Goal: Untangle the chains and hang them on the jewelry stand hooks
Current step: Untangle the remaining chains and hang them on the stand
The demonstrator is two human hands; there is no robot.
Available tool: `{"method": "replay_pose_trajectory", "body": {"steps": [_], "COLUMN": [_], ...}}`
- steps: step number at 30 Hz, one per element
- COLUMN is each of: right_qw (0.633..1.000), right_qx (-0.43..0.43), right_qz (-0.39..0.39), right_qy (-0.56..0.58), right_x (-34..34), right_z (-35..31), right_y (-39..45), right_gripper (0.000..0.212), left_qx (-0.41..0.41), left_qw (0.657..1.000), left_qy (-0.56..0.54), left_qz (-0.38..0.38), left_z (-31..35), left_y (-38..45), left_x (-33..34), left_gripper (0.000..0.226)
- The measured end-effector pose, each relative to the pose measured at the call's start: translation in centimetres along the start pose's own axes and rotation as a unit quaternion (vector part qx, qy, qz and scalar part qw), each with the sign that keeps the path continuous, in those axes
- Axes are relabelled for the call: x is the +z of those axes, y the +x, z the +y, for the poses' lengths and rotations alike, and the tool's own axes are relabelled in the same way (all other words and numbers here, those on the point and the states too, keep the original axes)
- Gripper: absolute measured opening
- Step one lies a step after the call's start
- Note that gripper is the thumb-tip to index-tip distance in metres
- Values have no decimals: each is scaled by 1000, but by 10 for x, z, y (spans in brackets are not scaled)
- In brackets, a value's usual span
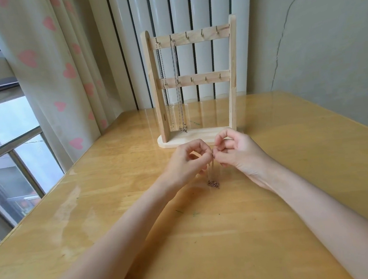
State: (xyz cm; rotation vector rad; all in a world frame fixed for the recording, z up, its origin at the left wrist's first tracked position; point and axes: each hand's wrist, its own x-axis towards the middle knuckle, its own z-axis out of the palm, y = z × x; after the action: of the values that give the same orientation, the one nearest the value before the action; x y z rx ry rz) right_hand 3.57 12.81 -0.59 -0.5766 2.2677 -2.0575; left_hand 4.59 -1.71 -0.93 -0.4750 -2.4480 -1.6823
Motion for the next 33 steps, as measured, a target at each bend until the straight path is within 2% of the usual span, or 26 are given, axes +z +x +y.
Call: {"method": "replay_pose_trajectory", "body": {"steps": [3, 6, 10, 12, 15, 18, 21, 24, 26, 28, 31, 33], "right_qw": [1000, 1000, 1000, 999, 999, 1000, 986, 941, 928, 945, 987, 999], "right_qx": [-5, -6, -6, -13, -23, -11, -32, -92, -124, -116, -27, 31], "right_qz": [14, 24, 25, 27, 22, -12, -33, 1, 24, 40, 29, 9], "right_qy": [-2, -6, -15, -11, -2, -8, -158, -325, -352, -305, -156, -39], "right_x": [-1, 0, -1, 0, 0, -2, -2, 0, 1, 1, -1, -3], "right_z": [-2, -1, 0, -1, -2, -4, -3, -1, -1, -1, -3, -3], "right_y": [-1, 0, -1, -1, 0, 0, 1, 2, 3, 3, 2, 2], "right_gripper": [23, 23, 21, 21, 21, 20, 19, 15, 14, 14, 14, 18], "left_qx": [41, 104, 99, 67, 3, -31, -47, -40, -42, -41, -23, 4], "left_qw": [999, 986, 982, 991, 999, 996, 998, 999, 999, 998, 999, 1000], "left_qy": [26, 117, 145, 102, -30, -78, -36, 24, 13, -11, -31, 8], "left_qz": [22, 58, 67, 51, 16, -7, -18, -2, 24, 39, 24, -1], "left_z": [-1, -1, -3, -3, 2, 6, 5, 1, 1, 4, 6, 3], "left_y": [1, 1, 1, 3, 1, -1, 0, 2, 3, 2, 2, 3], "left_x": [-3, -2, -4, -4, -5, -7, -4, 2, 2, 1, -2, -3], "left_gripper": [12, 14, 11, 15, 15, 16, 20, 21, 20, 20, 21, 23]}}
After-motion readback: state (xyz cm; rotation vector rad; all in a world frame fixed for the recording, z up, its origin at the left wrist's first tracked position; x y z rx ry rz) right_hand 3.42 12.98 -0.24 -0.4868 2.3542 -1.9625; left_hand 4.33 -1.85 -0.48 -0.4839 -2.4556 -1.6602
